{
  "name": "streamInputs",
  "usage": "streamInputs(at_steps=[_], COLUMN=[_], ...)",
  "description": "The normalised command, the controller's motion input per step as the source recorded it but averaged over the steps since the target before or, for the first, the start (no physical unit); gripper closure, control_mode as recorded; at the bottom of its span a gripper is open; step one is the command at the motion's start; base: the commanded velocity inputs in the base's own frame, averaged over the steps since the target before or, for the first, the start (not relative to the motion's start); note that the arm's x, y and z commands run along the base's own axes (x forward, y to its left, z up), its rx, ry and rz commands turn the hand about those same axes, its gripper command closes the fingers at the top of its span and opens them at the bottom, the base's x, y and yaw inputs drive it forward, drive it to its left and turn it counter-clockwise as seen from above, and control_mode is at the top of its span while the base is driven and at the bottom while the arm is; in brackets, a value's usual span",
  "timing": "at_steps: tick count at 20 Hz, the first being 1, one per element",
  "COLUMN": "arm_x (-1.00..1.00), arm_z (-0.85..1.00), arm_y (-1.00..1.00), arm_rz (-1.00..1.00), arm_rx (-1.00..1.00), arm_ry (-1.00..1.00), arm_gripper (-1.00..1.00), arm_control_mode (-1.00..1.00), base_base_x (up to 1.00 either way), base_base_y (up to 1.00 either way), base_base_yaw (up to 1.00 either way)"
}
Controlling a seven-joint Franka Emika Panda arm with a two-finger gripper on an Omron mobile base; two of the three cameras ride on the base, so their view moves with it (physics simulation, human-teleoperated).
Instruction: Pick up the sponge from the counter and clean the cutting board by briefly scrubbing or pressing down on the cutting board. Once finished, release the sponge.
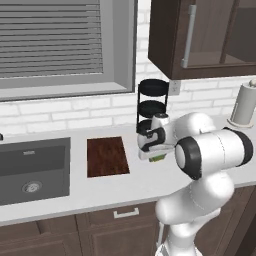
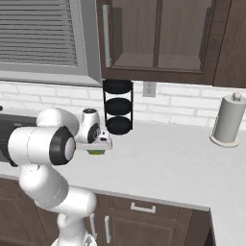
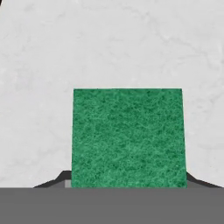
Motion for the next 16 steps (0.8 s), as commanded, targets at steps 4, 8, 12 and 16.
streamInputs(at_steps=[4, 8, 12, 16], arm_x=[0.5, 0.23, 0.15, 0.01], arm_z=[-0.39, -0.02, 0.0, 0.08], arm_y=[-0.15, -0.05, -0.06, -0.03], arm_rz=[0.0, 0.0, 0.0, 0.0], arm_rx=[-0.02, 0.0, 0.0, 0.0], arm_ry=[0.0, 0.0, 0.0, 0.0], arm_gripper=[-1.0, -1.0, -1.0, -1.0], arm_control_mode=[-1.0, -1.0, -1.0, -1.0], base_base_x=[0.0, 0.0, 0.0, 0.0], base_base_y=[0.0, 0.0, 0.0, 0.0], base_base_yaw=[0.0, 0.0, 0.0, 0.0])
